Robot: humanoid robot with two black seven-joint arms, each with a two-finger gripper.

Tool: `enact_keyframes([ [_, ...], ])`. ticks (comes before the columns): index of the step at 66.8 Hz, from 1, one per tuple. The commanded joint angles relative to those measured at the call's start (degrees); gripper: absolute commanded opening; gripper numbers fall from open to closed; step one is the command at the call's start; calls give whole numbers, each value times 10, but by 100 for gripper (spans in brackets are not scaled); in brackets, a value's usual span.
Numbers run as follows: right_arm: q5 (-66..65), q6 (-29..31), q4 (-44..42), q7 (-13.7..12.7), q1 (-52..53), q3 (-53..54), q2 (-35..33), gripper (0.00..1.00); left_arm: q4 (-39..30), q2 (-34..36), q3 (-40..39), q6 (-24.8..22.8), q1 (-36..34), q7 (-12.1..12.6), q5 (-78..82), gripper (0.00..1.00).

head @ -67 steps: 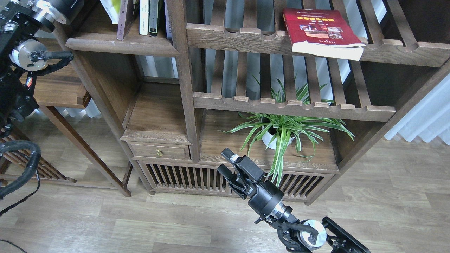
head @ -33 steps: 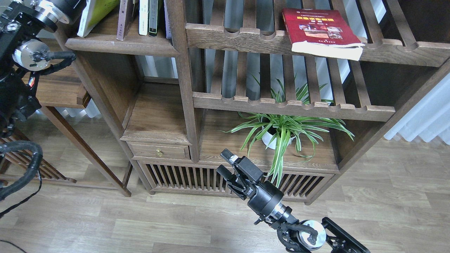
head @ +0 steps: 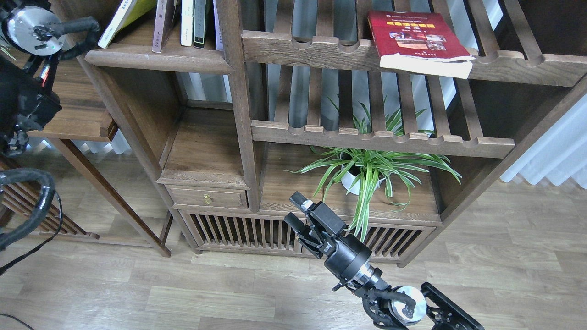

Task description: Organize books on shelf

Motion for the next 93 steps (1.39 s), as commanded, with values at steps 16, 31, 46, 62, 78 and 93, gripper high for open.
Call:
enact_keyframes([
  [16,3,0,79,33,-25,62,0,98,-150,13,-14,0,101,2,-84,63],
  [31,3,0,96,34,-46,103,0,98,-166,9,-16,0,113,2,-167,67],
  [46,-1,0,164,40,-57,101,0,94,-193,-15,-3,0,167,25,-200,70],
  [62,-1,0,182,41,-42,113,0,88,-254,-53,1,0,241,69,-200,73],
  [78,-1,0,198,41,-31,117,0,89,-268,-99,13,0,284,82,-201,73],
  [93,0,0,198,42,4,154,0,91,-285,-123,71,0,321,117,-200,73],
])
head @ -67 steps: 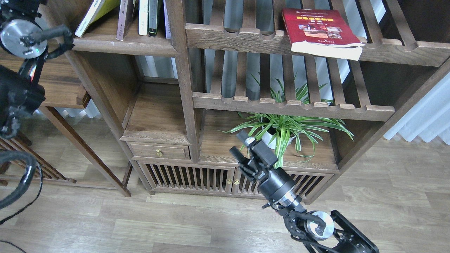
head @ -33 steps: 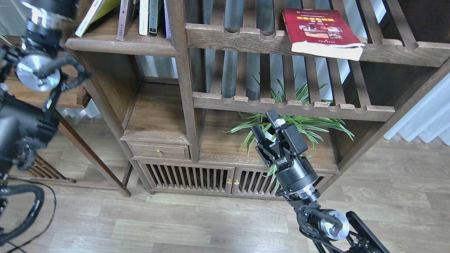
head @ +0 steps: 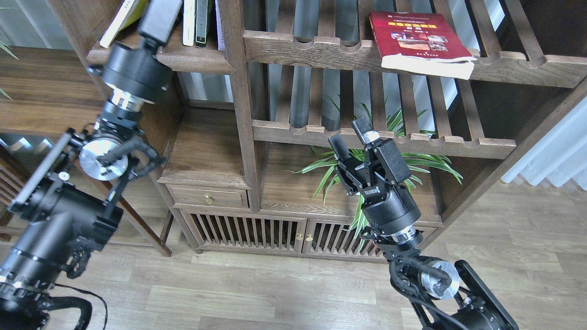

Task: Organize books on shelf
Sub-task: 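Lower the left arm and raise the right gripper toward the red book, then push the right gripper against the red book's edge, tipping it outward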

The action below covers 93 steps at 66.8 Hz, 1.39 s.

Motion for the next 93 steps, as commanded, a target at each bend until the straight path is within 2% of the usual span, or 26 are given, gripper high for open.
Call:
enact_keyframes([
  [1,1,0,0,2,23,26,0,91,-13,-8,25,0,17,23,0,73],
  [13,3,0,-1,26,64,68,0,93,-17,-8,55,0,42,47,0,73],
  [16,3,-19,0,31,69,76,0,93,-17,-8,63,0,57,55,0,73],
  [27,6,-57,-1,35,70,85,0,93,-16,-8,75,0,94,84,1,74],
  [32,14,-72,-1,36,73,87,0,93,-16,-9,75,0,94,88,1,74],
  [45,20,-179,-3,43,105,118,0,96,-16,-28,75,0,90,91,3,73],
  [55,24,-210,-6,56,128,131,0,97,-15,-28,76,0,88,119,3,73],
  [64,33,-217,-8,56,140,131,0,97,-15,-28,75,0,88,121,3,73],
  [83,34,-331,-9,59,170,149,-18,97,-15,-28,71,0,87,121,5,72],
  [93,34,-335,-10,60,177,151,-20,97,-15,-28,70,0,87,121,4,72],
])
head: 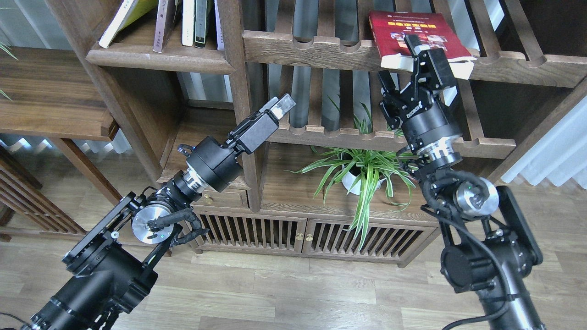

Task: Organize books on shelf
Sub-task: 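Push the right gripper against the red book's edge, tipping it outward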

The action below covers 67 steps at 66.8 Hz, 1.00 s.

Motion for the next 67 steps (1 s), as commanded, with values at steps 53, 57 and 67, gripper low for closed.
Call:
enact_keyframes([
  [53,30,-61,-16,1,32,21,-22,70,2,0,-18,0,3,1,0,72],
  [57,46,-59,-16,1,32,28,-21,58,2,0,-19,0,3,1,0,72],
  [67,64,-59,-16,1,31,31,-21,52,2,0,-19,0,5,1,0,72],
])
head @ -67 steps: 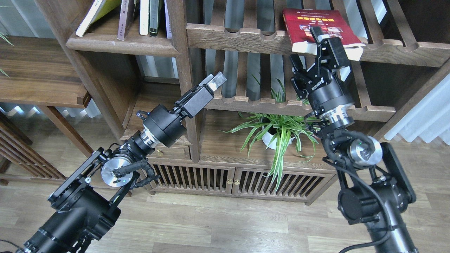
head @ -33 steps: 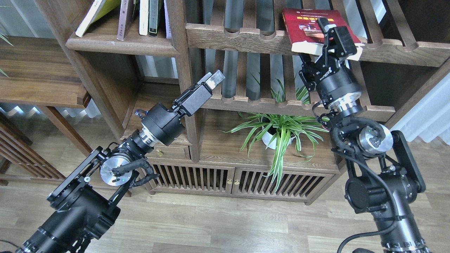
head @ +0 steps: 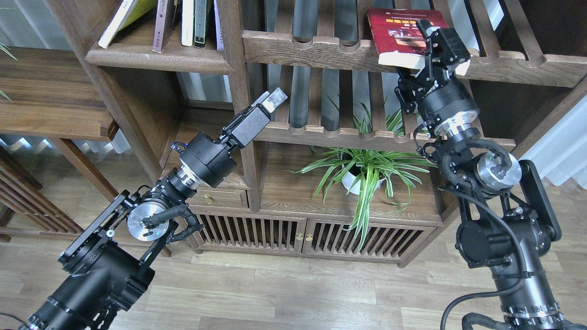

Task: Organize books on shelf
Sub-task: 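Push the right gripper against the red book's edge, tipping it outward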

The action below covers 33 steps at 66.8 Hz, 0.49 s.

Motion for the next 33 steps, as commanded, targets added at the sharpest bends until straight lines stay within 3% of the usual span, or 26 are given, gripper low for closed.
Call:
enact_keyframes([
  [1,11,1,0,0,-1,2,1,51,0,0,0,0,2,-1,0,72],
  [21,11,4,-1,0,-4,8,-5,36,0,0,0,0,5,-1,-1,72],
  [33,20,5,-1,0,-6,19,-4,17,-2,0,-2,0,5,-1,-1,72],
])
